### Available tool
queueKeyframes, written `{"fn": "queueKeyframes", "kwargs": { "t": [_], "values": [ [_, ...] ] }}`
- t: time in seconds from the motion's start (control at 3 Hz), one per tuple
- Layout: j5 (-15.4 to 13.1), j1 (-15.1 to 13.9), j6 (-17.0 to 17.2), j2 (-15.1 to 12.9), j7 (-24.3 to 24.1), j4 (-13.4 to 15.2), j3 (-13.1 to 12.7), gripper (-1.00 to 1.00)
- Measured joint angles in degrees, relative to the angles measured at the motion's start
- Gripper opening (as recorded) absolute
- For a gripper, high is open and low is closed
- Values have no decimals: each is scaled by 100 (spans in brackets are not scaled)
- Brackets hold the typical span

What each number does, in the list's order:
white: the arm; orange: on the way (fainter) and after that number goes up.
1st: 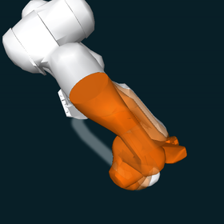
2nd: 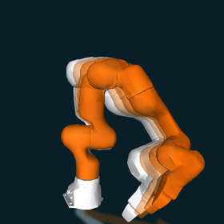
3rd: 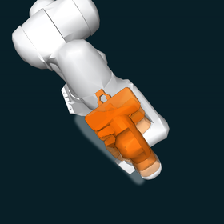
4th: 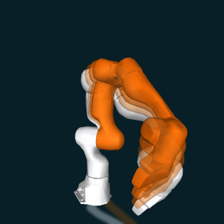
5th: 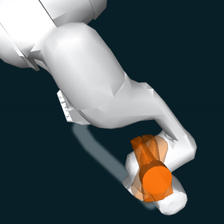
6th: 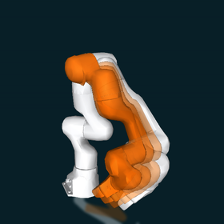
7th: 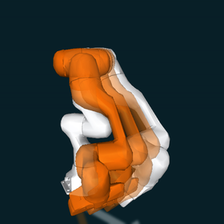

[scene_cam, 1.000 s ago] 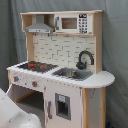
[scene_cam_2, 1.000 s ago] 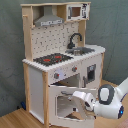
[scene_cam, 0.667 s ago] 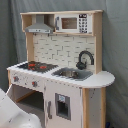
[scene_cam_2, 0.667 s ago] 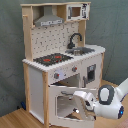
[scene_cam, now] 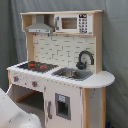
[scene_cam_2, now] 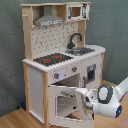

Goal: Play with the kitchen

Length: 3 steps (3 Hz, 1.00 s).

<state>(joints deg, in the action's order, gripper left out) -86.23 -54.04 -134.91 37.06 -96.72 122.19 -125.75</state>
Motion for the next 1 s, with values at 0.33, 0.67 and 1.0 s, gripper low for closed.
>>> {"fn": "queueKeyframes", "kwargs": {
  "t": [0.33,0.67,1.0],
  "values": [
    [0,20,320,-20,-450,244,21,100],
    [-1,90,660,-171,-703,609,133,100],
    [-2,200,874,-339,-869,1065,397,100]
  ]
}}
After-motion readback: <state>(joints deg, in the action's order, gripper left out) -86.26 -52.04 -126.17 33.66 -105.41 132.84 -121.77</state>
